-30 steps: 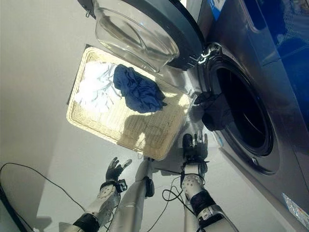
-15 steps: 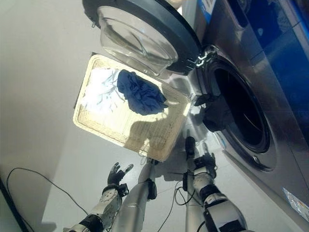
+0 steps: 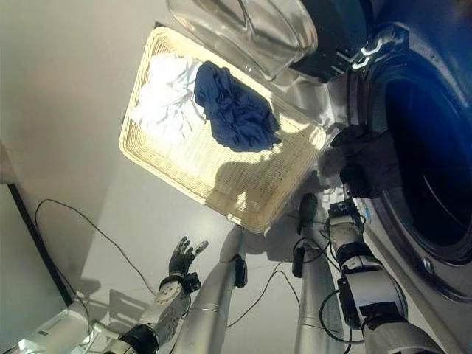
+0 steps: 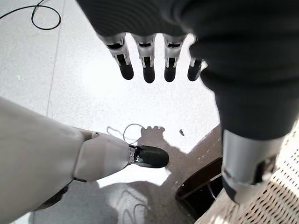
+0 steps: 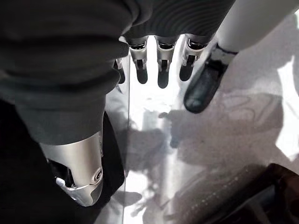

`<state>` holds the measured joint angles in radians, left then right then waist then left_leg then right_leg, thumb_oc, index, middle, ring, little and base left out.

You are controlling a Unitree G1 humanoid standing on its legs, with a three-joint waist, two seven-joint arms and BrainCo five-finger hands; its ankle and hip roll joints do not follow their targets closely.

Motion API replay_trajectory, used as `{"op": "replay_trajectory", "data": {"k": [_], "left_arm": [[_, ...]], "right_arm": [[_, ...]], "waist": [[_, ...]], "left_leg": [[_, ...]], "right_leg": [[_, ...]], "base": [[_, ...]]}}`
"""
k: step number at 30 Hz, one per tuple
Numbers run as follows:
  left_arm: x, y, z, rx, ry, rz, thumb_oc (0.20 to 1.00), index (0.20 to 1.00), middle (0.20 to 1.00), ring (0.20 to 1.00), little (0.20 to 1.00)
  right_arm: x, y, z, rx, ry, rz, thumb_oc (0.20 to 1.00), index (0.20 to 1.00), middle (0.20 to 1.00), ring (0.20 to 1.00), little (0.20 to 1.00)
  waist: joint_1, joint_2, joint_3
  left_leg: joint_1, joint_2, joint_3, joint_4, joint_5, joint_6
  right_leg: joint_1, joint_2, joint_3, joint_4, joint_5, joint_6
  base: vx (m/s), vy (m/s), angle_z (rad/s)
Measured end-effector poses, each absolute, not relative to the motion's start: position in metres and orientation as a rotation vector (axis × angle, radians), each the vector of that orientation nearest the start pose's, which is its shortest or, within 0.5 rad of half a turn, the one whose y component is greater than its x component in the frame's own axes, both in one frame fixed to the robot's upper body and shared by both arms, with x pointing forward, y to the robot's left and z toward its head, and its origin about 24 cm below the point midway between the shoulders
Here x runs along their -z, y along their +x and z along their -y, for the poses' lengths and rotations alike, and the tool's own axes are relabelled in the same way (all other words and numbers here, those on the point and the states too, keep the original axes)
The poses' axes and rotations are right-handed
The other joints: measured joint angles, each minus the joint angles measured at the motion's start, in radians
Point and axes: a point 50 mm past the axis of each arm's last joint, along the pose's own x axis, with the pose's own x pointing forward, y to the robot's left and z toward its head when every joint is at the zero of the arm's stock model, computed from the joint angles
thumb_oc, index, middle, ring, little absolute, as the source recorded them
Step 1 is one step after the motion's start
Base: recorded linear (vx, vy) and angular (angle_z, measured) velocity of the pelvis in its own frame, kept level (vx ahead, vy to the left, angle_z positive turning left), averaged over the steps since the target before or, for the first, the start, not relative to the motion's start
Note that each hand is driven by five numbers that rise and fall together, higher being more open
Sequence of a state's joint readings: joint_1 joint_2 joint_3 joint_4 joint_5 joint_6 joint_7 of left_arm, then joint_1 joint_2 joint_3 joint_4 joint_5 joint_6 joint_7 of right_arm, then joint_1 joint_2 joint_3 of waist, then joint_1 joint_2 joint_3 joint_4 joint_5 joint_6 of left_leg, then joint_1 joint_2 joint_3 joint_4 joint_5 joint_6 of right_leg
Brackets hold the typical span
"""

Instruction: Put the clothes into the washing machine.

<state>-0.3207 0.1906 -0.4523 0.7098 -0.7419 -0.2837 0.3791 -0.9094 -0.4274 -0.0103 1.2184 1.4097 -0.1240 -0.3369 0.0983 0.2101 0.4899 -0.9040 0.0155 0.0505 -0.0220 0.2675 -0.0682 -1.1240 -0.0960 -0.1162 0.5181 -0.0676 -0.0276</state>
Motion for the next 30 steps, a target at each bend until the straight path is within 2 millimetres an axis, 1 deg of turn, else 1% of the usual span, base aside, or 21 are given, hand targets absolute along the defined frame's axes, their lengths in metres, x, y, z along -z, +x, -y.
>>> {"op": "replay_trajectory", "data": {"k": [2, 6, 7, 8, 9, 10, 11, 12, 13, 14, 15, 16, 19, 22, 24, 25, 26, 27, 28, 29, 30], "left_arm": [[0.025, 0.286, -0.14, -0.203, -0.272, -0.288, 1.0, 1.0, 1.0, 1.0, 1.0], [0.018, 0.287, -0.15, -0.208, -0.286, -0.267, 1.0, 1.0, 1.0, 1.0, 1.0], [0.017, 0.288, -0.152, -0.207, -0.286, -0.26, 1.0, 1.0, 1.0, 1.0, 1.0], [0.017, 0.288, -0.152, -0.207, -0.286, -0.26, 1.0, 1.0, 1.0, 1.0, 1.0], [0.012, 0.288, -0.155, -0.207, -0.306, -0.25, 1.0, 1.0, 1.0, 1.0, 1.0], [0.012, 0.288, -0.155, -0.207, -0.306, -0.25, 1.0, 1.0, 1.0, 1.0, 1.0], [0.005, 0.29, -0.159, -0.194, -0.306, -0.221, 1.0, 1.0, 1.0, 1.0, 1.0], [0.003, 0.29, -0.161, -0.188, -0.302, -0.214, 1.0, 1.0, 1.0, 1.0, 1.0], [0.002, 0.287, -0.163, -0.174, -0.29, -0.205, 1.0, 1.0, 1.0, 1.0, 1.0], [0.003, 0.286, -0.167, -0.183, -0.297, -0.215, 1.0, 1.0, 1.0, 1.0, 1.0], [0.005, 0.284, -0.167, -0.188, -0.304, -0.222, 1.0, 1.0, 1.0, 1.0, 1.0], [0.008, 0.28, -0.169, -0.196, -0.311, -0.23, 1.0, 1.0, 1.0, 1.0, 1.0], [0.014, 0.273, -0.173, -0.204, -0.333, -0.257, 1.0, 1.0, 1.0, 1.0, 1.0], [0.018, 0.266, -0.177, -0.203, -0.328, -0.277, 1.0, 1.0, 1.0, 1.0, 1.0], [0.02, 0.265, -0.182, -0.216, -0.339, -0.283, 1.0, 1.0, 1.0, 1.0, 1.0], [0.02, 0.265, -0.182, -0.216, -0.339, -0.283, 1.0, 1.0, 1.0, 1.0, 1.0], [0.021, 0.263, -0.184, -0.21, -0.342, -0.284, 1.0, 1.0, 1.0, 1.0, 1.0], [0.021, 0.263, -0.184, -0.206, -0.343, -0.284, 1.0, 1.0, 1.0, 1.0, 1.0], [0.021, 0.263, -0.184, -0.2, -0.345, -0.282, 1.0, 1.0, 1.0, 1.0, 1.0], [0.02, 0.26, -0.184, -0.196, -0.354, -0.279, 1.0, 1.0, 1.0, 1.0, 1.0], [0.022, 0.259, -0.184, -0.192, -0.355, -0.283, 1.0, 1.0, 1.0, 1.0, 1.0]], "right_arm": [[-0.089, 0.376, 0.277, 0.708, 1.026, -0.147, 1.0, 1.0, 1.0, 1.0, 1.0], [-0.112, 0.38, 0.29, 0.663, 1.051, -0.028, 1.0, 1.0, 1.0, 1.0, 1.0], [-0.117, 0.381, 0.291, 0.65, 1.053, -0.003, 1.0, 1.0, 1.0, 1.0, 1.0], [-0.117, 0.381, 0.291, 0.65, 1.053, -0.003, 1.0, 1.0, 1.0, 1.0, 1.0], [-0.129, 0.384, 0.292, 0.625, 1.061, 0.052, 1.0, 1.0, 1.0, 1.0, 1.0], [-0.129, 0.384, 0.292, 0.625, 1.061, 0.052, 1.0, 1.0, 1.0, 1.0, 1.0], [-0.152, 0.389, 0.293, 0.588, 1.071, 0.134, 1.0, 1.0, 1.0, 1.0, 1.0], [-0.163, 0.391, 0.295, 0.567, 1.087, 0.183, 1.0, 1.0, 1.0, 1.0, 1.0], [-0.17, 0.389, 0.299, 0.549, 1.124, 0.252, 1.0, 1.0, 1.0, 1.0, 1.0], [-0.178, 0.39, 0.298, 0.524, 1.153, 0.312, 1.0, 1.0, 1.0, 1.0, 1.0], [-0.179, 0.39, 0.297, 0.514, 1.161, 0.334, 1.0, 1.0, 1.0, 1.0, 1.0], [-0.182, 0.39, 0.295, 0.473, 1.222, 0.404, 1.0, 1.0, 1.0, 1.0, 1.0], [-0.183, 0.386, 0.295, 0.371, 1.301, 0.537, 1.0, 1.0, 1.0, 1.0, 1.0], [-0.181, 0.381, 0.294, 0.281, 1.314, 0.628, 1.0, 1.0, 1.0, 1.0, 1.0], [-0.177, 0.377, 0.289, 0.215, 1.322, 0.681, 1.0, 1.0, 1.0, 1.0, 1.0], [-0.177, 0.377, 0.289, 0.215, 1.322, 0.681, 1.0, 1.0, 1.0, 1.0, 1.0], [-0.168, 0.374, 0.285, 0.19, 1.336, 0.694, 0.485, 0.485, 0.485, 0.485, 0.485], [-0.165, 0.373, 0.284, 0.189, 1.341, 0.692, 0.395, 0.395, 0.395, 0.395, 0.395], [-0.162, 0.372, 0.281, 0.177, 1.347, 0.695, 0.2, 0.2, 0.2, 0.2, 0.2], [-0.16, 0.369, 0.279, 0.156, 1.342, 0.725, 0.2, 0.2, 0.2, 0.2, 0.2], [-0.16, 0.366, 0.281, 0.161, 1.336, 0.754, 0.2, 0.2, 0.2, 0.2, 0.2]], "waist": [[0.007, 0.0, 0.0], [0.024, 0.0, 0.0], [0.026, 0.0, 0.0], [0.026, 0.0, 0.0], [0.027, 0.0, 0.0], [0.027, 0.0, 0.0], [0.032, 0.0, 0.0], [0.035, 0.0, 0.0], [0.032, 0.0, 0.0], [0.038, 0.0, 0.0], [0.042, 0.0, 0.0], [0.047, 0.0, 0.0], [0.054, 0.0, 0.0], [0.053, 0.0, 0.0], [0.046, 0.0, 0.0], [0.046, 0.0, 0.0], [0.035, 0.0, 0.0], [0.032, 0.0, 0.0], [0.031, 0.0, 0.0], [0.022, 0.0, 0.0], [0.015, 0.0, 0.0]], "left_leg": [[-0.02, 0.0, 0.0, 0.003, -0.001, -0.002], [-0.051, 0.001, -0.004, 0.023, 0.0, -0.006], [-0.052, 0.001, -0.004, 0.023, 0.0, -0.006], [-0.052, 0.001, -0.004, 0.023, 0.0, -0.006], [-0.058, 0.0, -0.006, 0.025, 0.0, -0.006], [-0.058, 0.0, -0.006, 0.025, 0.0, -0.006], [-0.076, -0.002, -0.008, 0.032, 0.0, -0.006], [-0.082, -0.002, -0.009, 0.033, 0.0, -0.006], [-0.09, -0.003, -0.011, 0.035, 0.0, -0.006], [-0.091, -0.004, -0.011, 0.035, 0.0, -0.006], [-0.09, -0.004, -0.011, 0.035, 0.0, -0.006], [-0.09, -0.005, -0.011, 0.034, 0.0, -0.006], [-0.087, -0.01, -0.011, 0.034, 0.002, -0.004], [-0.078, -0.017, -0.01, 0.032, 0.005, 0.0], [-0.061, -0.02, -0.009, 0.025, 0.007, 0.003], [-0.061, -0.02, -0.009, 0.025, 0.007, 0.003], [-0.035, -0.021, -0.01, 0.018, 0.008, 0.004], [-0.027, -0.021, -0.01, 0.014, 0.008, 0.004], [-0.018, -0.021, -0.009, 0.008, 0.008, 0.004], [-0.003, -0.021, -0.009, 0.0, 0.008, 0.004], [0.005, -0.022, -0.009, -0.002, 0.008, 0.004]], "right_leg": [[-0.024, 0.0, -0.001, 0.01, -0.002, -0.004], [-0.049, -0.004, -0.007, 0.022, -0.007, -0.014], [-0.05, -0.004, -0.007, 0.022, -0.007, -0.013], [-0.05, -0.004, -0.007, 0.022, -0.007, -0.013], [-0.054, -0.005, -0.008, 0.025, -0.008, -0.012], [-0.054, -0.005, -0.008, 0.025, -0.008, -0.012], [-0.072, -0.008, -0.009, 0.032, -0.008, -0.013], [-0.077, -0.009, -0.01, 0.034, -0.007, -0.013], [-0.086, -0.01, -0.011, 0.038, -0.008, -0.013], [-0.087, -0.01, -0.011, 0.038, -0.007, -0.014], [-0.087, -0.01, -0.011, 0.038, -0.007, -0.014], [-0.087, -0.011, -0.011, 0.038, -0.007, -0.014], [-0.086, -0.016, -0.009, 0.043, -0.006, -0.017], [-0.081, -0.019, -0.004, 0.046, -0.007, -0.016], [-0.067, -0.02, -0.003, 0.046, -0.007, -0.016], [-0.067, -0.02, -0.003, 0.046, -0.007, -0.016], [-0.042, -0.021, -0.003, 0.044, -0.008, -0.013], [-0.035, -0.021, -0.003, 0.043, -0.009, -0.013], [-0.027, -0.021, -0.003, 0.041, -0.012, -0.008], [-0.014, -0.021, -0.003, 0.036, -0.012, -0.007], [-0.005, -0.021, -0.003, 0.034, -0.012, -0.007]], "base": [[0.02, -0.054, 0.02], [0.01, -0.056, 0.06], [0.01, -0.032, 0.01], [0.0, 0.0, 0.0], [0.0, 0.0, 0.0], [-0.01, -0.057, 0.04], [-0.02, -0.04, 0.03], [-0.02, -0.044, 0.05], [0.0, 0.0, 0.0], [0.0, 0.0, 0.0], [-0.03, -0.005, 0.01], [0.0, 0.0, 0.0], [-0.02, 0.002, 0.02], [-0.04, 0.002, 0.02], [-0.02, -0.001, 0.0], [-0.04, -0.005, 0.03], [0.0, 0.0, 0.0], [-0.04, -0.006, 0.01], [0.0, 0.0, 0.0], [0.0, 0.0, 0.0], [0.0, 0.0, 0.0]]}}
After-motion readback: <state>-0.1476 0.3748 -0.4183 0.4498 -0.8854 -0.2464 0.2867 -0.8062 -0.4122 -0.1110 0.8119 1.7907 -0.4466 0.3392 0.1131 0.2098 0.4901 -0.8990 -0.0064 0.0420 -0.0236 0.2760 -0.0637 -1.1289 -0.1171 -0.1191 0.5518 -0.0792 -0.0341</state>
